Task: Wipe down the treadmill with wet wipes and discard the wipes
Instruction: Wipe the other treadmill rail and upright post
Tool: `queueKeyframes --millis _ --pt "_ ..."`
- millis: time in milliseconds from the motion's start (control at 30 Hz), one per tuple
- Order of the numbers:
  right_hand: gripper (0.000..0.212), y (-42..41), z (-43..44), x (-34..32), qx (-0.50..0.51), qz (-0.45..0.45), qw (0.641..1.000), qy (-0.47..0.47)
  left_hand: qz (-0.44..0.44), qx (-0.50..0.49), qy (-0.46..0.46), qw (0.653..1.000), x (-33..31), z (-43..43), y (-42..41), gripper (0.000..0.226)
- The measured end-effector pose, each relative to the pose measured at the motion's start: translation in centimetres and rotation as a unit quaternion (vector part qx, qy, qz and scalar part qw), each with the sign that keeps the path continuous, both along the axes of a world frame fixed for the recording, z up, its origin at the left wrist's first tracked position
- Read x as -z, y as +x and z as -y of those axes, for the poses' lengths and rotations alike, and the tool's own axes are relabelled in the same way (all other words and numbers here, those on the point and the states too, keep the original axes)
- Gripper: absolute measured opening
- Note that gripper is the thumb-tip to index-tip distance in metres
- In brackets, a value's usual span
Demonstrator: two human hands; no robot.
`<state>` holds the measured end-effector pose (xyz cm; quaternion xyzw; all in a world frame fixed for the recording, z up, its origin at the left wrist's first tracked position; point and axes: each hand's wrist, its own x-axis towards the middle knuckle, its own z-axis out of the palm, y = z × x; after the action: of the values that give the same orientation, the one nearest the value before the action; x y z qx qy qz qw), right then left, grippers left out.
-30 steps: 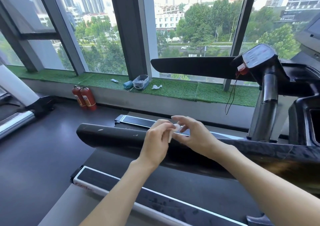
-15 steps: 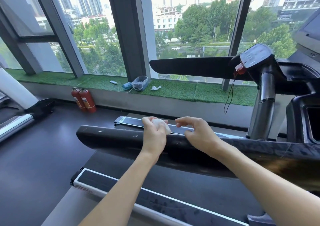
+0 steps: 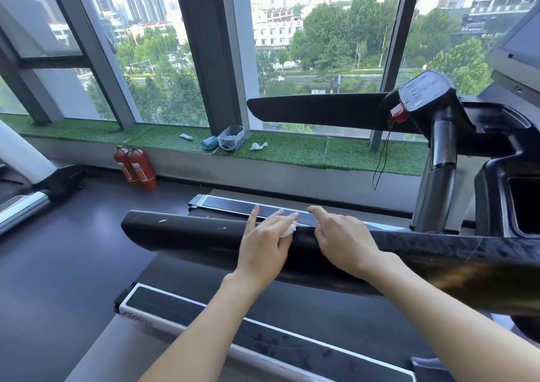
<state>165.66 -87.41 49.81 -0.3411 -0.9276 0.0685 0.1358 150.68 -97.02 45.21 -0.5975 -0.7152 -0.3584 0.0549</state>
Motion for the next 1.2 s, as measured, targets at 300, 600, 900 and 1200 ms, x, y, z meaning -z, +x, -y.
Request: queueKeyframes --millis 300,600,900,1200 --pt "0.043 -1.0 -0.5 -0.2 -0.042 -0.025 0.998 -0.035 0.068 -0.066 0.035 0.995 -1.0 1.5 -2.9 0.028" --pt "0.035 -2.7 0.6 0.7 -0.070 0.052 0.996 -0.010 0.032 -0.072 0.013 0.997 0.1 2.5 -6.0 0.026" --pt "0.037 -5.3 0.8 0.0 -0.087 0.026 0.994 -0.057 0.075 -0.067 0.009 0.995 -0.8 1.2 -3.1 0.029" --pt "0.046 -5.7 0.7 1.2 -0.087 0.104 0.990 -0.031 0.077 -0.110 0.009 0.991 -1.3 2.9 -7.2 0.026"
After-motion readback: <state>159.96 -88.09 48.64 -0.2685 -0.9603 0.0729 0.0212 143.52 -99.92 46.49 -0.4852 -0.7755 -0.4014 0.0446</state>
